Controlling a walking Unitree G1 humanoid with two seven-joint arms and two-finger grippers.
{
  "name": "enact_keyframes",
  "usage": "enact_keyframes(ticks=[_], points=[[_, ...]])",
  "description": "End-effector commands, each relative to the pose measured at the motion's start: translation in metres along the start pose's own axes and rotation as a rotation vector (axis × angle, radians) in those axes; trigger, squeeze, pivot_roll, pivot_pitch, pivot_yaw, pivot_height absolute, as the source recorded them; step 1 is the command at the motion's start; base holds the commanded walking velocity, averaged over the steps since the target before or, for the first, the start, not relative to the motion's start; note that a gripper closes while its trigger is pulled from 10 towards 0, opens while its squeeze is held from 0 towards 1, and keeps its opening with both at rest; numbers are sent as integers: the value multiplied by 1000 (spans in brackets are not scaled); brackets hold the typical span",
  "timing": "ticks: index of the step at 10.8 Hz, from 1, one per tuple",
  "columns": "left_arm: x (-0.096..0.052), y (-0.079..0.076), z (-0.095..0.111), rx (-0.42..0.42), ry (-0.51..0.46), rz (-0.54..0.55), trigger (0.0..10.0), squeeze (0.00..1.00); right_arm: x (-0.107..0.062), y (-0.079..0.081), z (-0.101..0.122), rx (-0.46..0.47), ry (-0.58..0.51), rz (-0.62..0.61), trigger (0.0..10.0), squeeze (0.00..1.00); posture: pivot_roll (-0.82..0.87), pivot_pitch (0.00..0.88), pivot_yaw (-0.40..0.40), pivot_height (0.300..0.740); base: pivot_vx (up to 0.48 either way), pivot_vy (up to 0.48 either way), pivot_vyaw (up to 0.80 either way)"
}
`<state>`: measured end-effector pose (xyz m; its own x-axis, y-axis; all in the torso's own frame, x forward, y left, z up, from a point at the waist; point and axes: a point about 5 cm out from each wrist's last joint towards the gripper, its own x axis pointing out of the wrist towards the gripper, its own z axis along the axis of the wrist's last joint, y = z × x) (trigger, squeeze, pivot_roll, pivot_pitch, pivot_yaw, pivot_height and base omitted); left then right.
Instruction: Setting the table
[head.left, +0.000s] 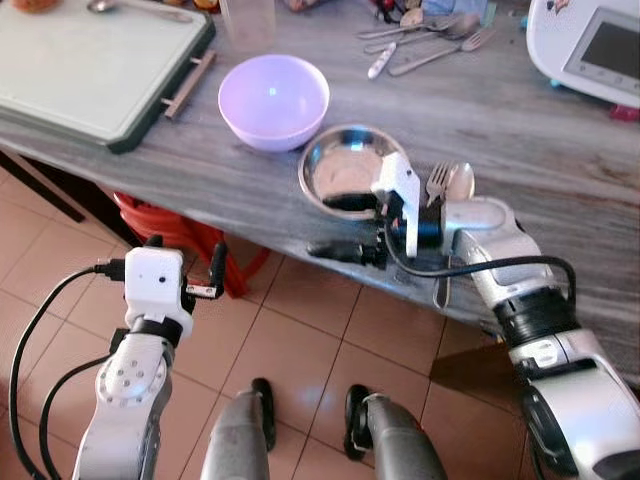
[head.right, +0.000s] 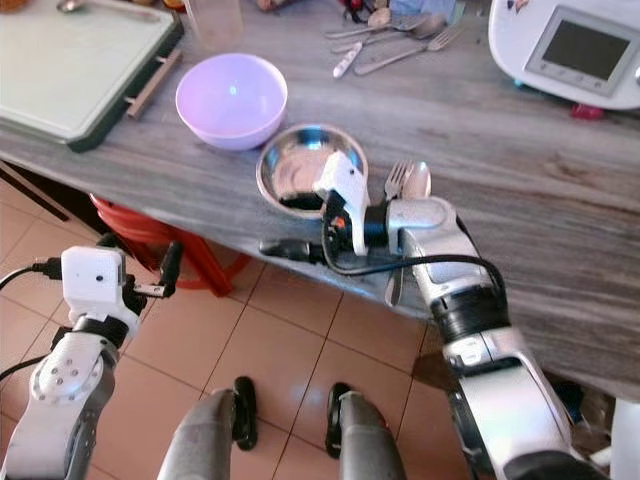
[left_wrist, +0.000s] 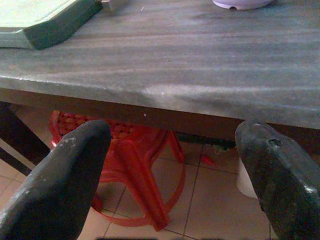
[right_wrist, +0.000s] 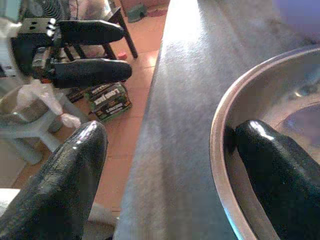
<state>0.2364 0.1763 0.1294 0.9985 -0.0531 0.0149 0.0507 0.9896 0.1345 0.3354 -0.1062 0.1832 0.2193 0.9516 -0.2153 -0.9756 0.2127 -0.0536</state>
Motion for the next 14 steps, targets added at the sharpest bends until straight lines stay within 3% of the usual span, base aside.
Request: enact_keyframes(ticks=[1, 4, 6, 8, 9, 14], points=[[-2, -1, -5, 2, 22, 3, 10000, 0, 3, 8, -3, 9, 9, 45, 10000, 0, 47, 291, 17, 740, 0, 0, 0], [0, 0, -5, 5, 18, 6, 10000, 0, 2, 8, -5, 1, 11, 19, 10000, 0, 47, 284, 18, 740, 0, 0, 0], [1, -1, -5, 1, 15, 6, 10000, 0, 2, 1, -3, -51, 11, -50, 10000, 0, 47, 278, 17, 740, 0, 0, 0], [2, 0, -4, -1, 8, 11, 10000, 0, 2, -14, 15, -130, -93, -216, 10000, 0, 48, 273, 16, 740, 0, 0, 0], [3, 0, -4, -3, 5, 12, 10000, 0, 1, -15, 21, -123, -134, -228, 10000, 0, 50, 271, 15, 740, 0, 0, 0], [3, 3, 2, -9, -29, 39, 10000, 0, -6, -3, 47, -190, -255, -266, 10000, 0, 44, 251, 8, 740, 0, 0, 0]])
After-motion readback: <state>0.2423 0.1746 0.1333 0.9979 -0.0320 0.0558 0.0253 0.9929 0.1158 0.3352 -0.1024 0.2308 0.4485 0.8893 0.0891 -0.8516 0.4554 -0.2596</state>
